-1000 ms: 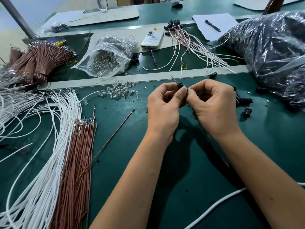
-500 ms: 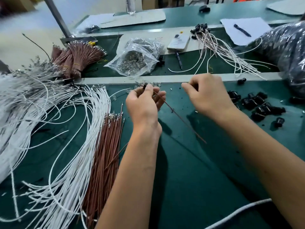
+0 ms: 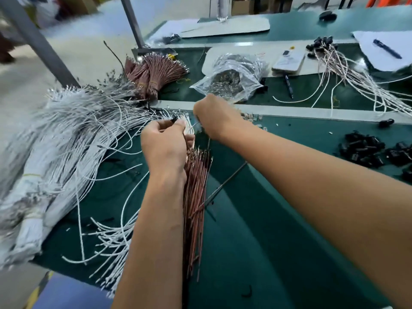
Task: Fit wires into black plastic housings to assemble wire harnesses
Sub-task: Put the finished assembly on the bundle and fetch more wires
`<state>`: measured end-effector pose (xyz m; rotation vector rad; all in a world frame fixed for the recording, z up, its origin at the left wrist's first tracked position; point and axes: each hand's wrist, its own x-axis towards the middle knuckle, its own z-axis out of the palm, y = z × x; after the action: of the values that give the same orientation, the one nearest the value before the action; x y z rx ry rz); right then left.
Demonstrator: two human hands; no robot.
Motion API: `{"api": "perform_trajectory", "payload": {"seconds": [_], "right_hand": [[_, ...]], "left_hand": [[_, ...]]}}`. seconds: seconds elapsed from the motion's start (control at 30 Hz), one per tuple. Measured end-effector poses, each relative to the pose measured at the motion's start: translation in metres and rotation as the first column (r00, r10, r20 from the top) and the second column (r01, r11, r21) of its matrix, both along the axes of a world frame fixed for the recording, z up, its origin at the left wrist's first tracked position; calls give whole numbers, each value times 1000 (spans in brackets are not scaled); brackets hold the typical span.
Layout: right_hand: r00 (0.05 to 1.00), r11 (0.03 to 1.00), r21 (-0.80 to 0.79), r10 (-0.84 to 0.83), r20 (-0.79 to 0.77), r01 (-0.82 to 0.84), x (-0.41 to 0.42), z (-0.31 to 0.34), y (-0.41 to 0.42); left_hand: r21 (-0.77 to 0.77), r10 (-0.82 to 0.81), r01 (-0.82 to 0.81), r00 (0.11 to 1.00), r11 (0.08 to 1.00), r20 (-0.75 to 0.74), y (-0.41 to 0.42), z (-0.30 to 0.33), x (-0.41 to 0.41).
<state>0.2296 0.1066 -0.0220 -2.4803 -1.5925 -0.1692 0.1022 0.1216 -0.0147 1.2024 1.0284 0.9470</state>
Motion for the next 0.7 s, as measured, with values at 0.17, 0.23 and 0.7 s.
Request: {"api": "perform_trajectory", "payload": {"seconds": [0.17,0.23,0.7], "right_hand": [[996,955,286,-87,23,76,26,25,-26],[990,890,441,-140,23,115,45,42,-46],[746,645,508,-148,-649,571,99,30,-216]], "left_hand": [[87,-217,249,938,965,-271,1,14,2],[18,-427,453,852,891,-302,-9,21,6],[13,-843,843,538,538,-10,-91,62,82]]}}
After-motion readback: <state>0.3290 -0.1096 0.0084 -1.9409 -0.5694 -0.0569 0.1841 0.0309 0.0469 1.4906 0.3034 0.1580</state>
